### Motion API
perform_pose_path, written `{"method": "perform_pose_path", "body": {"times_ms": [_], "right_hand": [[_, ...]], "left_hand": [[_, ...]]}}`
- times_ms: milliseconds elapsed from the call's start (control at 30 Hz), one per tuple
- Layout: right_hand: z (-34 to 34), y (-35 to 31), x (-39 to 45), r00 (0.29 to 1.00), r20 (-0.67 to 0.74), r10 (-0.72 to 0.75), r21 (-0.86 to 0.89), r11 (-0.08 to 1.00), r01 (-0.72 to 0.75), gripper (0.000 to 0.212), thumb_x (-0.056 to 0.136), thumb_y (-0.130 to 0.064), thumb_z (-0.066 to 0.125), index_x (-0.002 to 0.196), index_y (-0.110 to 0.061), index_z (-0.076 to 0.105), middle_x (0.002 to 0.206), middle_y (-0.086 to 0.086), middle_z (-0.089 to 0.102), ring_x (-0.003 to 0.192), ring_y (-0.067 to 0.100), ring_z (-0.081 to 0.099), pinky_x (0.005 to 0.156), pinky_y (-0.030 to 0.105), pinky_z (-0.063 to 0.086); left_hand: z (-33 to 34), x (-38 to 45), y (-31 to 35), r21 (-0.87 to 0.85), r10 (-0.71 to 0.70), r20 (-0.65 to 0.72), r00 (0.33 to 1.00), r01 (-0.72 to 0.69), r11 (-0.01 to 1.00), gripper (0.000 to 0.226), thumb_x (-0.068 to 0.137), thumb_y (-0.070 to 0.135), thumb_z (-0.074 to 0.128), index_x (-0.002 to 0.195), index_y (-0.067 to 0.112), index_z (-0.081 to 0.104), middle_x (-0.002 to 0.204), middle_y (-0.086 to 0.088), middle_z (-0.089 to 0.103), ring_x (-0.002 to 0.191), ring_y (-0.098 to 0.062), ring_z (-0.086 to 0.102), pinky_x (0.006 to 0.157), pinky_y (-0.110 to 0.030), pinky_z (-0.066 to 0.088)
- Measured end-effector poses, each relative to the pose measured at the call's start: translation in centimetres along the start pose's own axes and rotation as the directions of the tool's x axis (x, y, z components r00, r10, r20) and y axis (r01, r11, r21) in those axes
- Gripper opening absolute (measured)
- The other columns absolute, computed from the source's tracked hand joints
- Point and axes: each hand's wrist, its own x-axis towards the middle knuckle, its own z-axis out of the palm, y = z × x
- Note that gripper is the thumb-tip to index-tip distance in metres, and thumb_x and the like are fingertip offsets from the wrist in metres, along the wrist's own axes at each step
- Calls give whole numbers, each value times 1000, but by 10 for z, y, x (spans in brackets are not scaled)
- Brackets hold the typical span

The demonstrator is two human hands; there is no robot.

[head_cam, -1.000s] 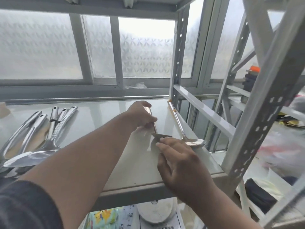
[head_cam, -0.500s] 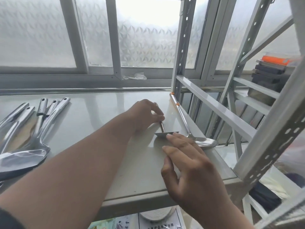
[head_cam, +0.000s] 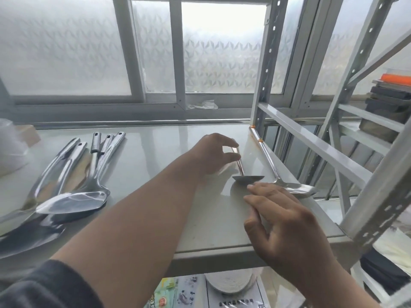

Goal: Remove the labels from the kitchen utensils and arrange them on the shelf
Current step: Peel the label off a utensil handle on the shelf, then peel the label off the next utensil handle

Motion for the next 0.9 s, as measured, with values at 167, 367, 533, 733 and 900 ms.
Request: {"method": "perform_pose_path", "body": {"times_ms": [167, 367, 533, 733, 900], "right_hand": [[-3, -3, 10, 994, 101, -49, 75, 996, 41, 28, 89, -16, 64, 113, -12, 78, 125, 3, 72, 123, 19, 63, 109, 33, 47], [10, -47, 52, 957, 282, -67, 202, 979, 9, 39, 92, -29, 67, 131, -30, 68, 142, -12, 60, 132, 3, 52, 109, 19, 39], [58, -109, 87, 852, 486, -196, 260, 963, 73, 55, 94, -43, 63, 147, -35, 51, 154, -15, 47, 140, 3, 42, 109, 11, 21], [109, -172, 107, 720, 620, -312, 356, 929, 97, 56, 94, -33, 62, 148, -33, 47, 149, -12, 51, 135, 12, 47, 103, 16, 31], [135, -190, 108, 672, 680, -293, 208, 956, 206, 32, 88, -10, 48, 111, -29, 60, 102, 1, 65, 93, 26, 65, 79, 39, 55]], "left_hand": [[-50, -17, 13, 77, 52, -68, 996, -47, 996, 44, 91, 44, 81, 133, 33, 73, 135, 12, 71, 117, -10, 68, 92, -21, 43], [-147, -86, -15, 266, -22, -29, 999, 29, 963, 47, 86, 50, 83, 130, 39, 73, 135, 17, 69, 112, -4, 65, 89, -19, 46], [-217, -175, -52, 393, -177, -51, 983, 182, 901, 44, 93, 52, 75, 133, 35, 73, 134, 15, 72, 115, -7, 69, 103, -34, 52], [-234, -269, -98, 379, -401, 17, 916, 366, 850, 67, 78, 85, 67, 135, 50, 66, 136, 25, 68, 123, 0, 62, 113, -39, 48], [-223, -288, -104, 330, -355, -7, 935, 337, 882, 45, 88, 67, 71, 131, 53, 66, 128, 19, 71, 118, -3, 64, 109, -36, 49]]}}
